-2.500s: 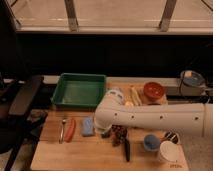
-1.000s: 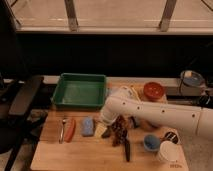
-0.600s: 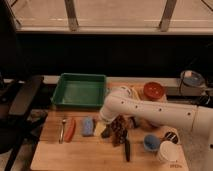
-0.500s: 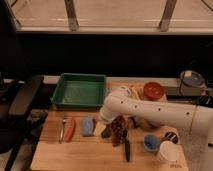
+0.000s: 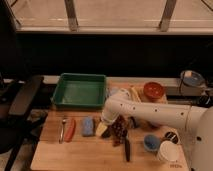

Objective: Wipe table surface with eraser

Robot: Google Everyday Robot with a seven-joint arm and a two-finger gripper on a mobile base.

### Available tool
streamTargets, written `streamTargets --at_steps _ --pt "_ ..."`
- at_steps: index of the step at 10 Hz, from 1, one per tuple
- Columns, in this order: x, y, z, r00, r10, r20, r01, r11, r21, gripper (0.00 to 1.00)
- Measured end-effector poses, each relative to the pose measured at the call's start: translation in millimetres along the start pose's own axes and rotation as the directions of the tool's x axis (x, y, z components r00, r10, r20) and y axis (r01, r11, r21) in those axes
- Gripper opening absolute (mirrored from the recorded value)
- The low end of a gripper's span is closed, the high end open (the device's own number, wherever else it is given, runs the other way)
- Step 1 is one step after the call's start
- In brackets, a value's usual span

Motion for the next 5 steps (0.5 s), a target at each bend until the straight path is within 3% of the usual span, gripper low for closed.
streamTargets --at_steps 2,5 --pt "2.6 -1.8 7.5 0.999 0.047 -0.011 -0.047 0.999 0.002 0.78" --pt "3.4 -3.2 8.0 0.999 0.048 -0.011 -0.048 0.999 0.005 0.76"
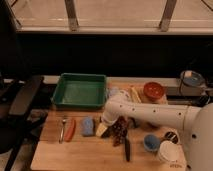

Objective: Wipe table surface with eraser

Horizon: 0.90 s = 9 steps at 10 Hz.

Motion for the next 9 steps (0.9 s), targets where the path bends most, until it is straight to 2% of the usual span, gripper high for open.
streamTargets --at_steps 3,4,5,7,8,9 --pt "0.3 -1.3 -1.6 1.0 0.0 0.001 0.0 1.0 0.003 0.49" --pt "1.8 -2.4 -3.9 1.0 0.001 -0.002 -0.001 1.0 0.004 0.36" --pt "2.4 -2.4 -4.5 1.0 0.002 -0.004 -0.002 1.0 0.003 0.29" --pt "3.0 -3.1 -5.6 1.0 0.005 -0.004 -0.005 1.0 0.003 0.08" --pt "2.9 -5.3 -6.7 1.0 0.01 -0.002 -0.01 1.0 0.006 0.02" --pt "4.0 -4.8 -6.4 1.0 0.01 -0.003 -0.01 1.0 0.004 0.0"
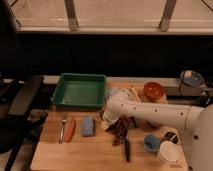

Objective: Wipe table surface with eraser

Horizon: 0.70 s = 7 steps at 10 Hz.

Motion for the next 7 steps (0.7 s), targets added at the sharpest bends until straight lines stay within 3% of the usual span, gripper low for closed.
streamTargets --at_steps 7 --pt "-0.4 4.5 0.9 1.0 -0.009 -0.003 0.009 1.0 -0.005 0.0"
